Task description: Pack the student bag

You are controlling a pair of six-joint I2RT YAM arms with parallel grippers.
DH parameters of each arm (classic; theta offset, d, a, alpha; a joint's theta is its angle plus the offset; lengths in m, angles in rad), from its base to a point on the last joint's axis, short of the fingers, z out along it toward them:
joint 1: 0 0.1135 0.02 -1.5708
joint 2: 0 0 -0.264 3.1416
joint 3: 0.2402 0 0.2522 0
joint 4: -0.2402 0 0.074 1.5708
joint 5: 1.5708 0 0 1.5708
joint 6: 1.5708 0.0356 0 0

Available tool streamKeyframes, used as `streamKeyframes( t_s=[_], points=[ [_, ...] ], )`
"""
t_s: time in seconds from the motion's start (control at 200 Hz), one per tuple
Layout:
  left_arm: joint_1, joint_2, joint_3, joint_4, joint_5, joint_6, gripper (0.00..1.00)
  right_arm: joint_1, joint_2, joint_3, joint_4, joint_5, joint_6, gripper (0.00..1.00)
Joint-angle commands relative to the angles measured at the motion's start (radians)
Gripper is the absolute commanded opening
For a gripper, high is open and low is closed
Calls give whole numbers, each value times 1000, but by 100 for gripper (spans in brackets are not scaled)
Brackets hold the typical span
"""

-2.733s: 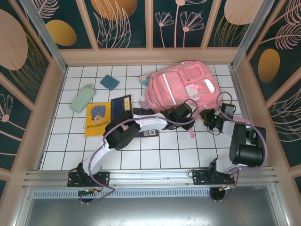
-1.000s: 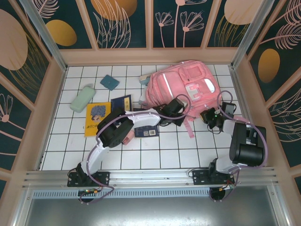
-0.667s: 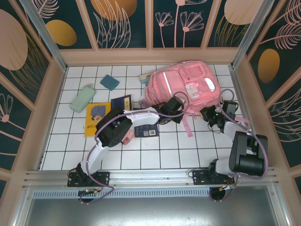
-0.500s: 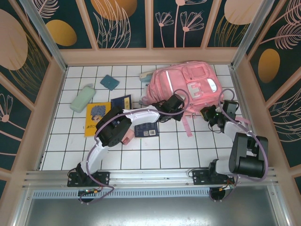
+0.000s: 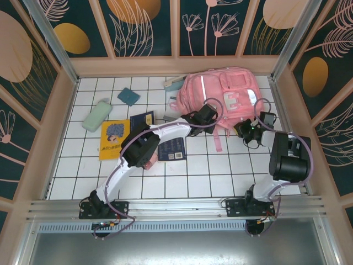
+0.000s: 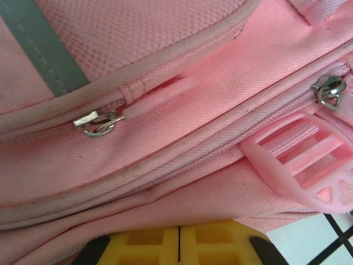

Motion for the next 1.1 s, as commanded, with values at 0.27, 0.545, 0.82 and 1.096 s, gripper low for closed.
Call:
streamKeyframes(
  t_s=[0.27,0.545,0.82,1.096],
  points=[
    [8,-156,-192,97,71,-80,14,-1,0,19,-17,34,-42,0],
    [10,-137,-163,60,-41,-72,9,89,-192,23,-94,-2,-24,0],
    [51,-46,-34,4,-38,-79,8,87,-226,13,-136,69,-27,0],
    [64,112,162,-85,-59,-37,8,65,22,107,-88,85,-91,0]
  ],
)
